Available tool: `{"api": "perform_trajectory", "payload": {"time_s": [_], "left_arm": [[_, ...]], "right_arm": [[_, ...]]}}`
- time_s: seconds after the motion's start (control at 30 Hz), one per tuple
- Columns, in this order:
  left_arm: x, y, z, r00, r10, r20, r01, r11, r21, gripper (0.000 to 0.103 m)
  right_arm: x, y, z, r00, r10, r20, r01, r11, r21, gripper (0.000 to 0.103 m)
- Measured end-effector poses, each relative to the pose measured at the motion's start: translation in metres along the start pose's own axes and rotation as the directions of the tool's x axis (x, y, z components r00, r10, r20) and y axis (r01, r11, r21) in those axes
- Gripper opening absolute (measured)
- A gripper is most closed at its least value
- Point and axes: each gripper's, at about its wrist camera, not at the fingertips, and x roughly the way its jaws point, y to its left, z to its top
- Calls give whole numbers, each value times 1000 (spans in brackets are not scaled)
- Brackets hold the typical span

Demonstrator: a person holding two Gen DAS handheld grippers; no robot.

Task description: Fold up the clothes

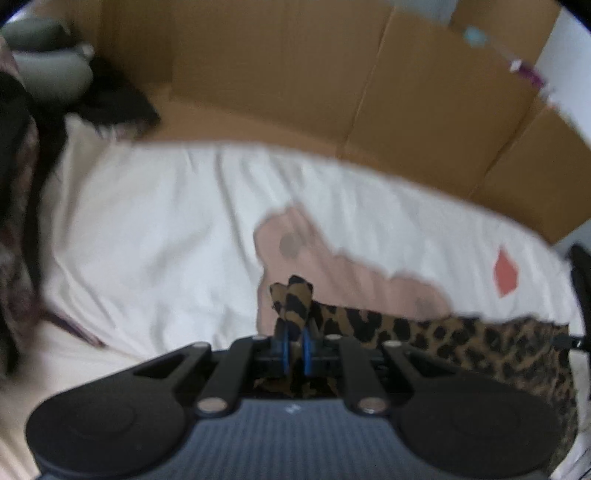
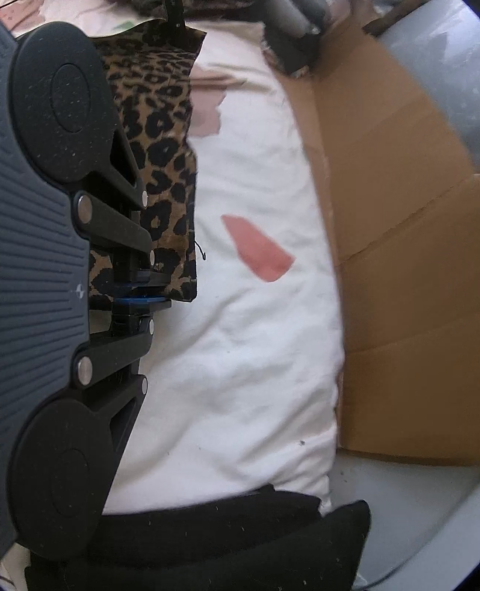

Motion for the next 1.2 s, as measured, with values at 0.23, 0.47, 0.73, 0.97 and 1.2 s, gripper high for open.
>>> {"api": "perform_trajectory", "payload": {"time_s": [0.23,0.47,0.73,0.97,1.2], "left_arm": [[-2,-7,-4,997,78,13,-79,996,53,26],[-47,-23,-3,993,77,85,-77,997,-9,35],[-63,-78,-5,993,-49,107,43,997,58,34],[-47,-113,-20,991,-128,51,121,986,111,28],[-21,-131,-26,988,-157,7,153,970,187,28]], "right_arm": [[6,1,-9,999,-37,-4,37,999,-6,10],[-37,-7,-14,996,-12,89,10,1000,24,13],[-51,26,-23,989,98,112,-94,995,-45,13],[-32,63,-29,987,142,70,-132,982,-134,13],[-6,97,-22,982,186,33,-172,953,-251,13]]}}
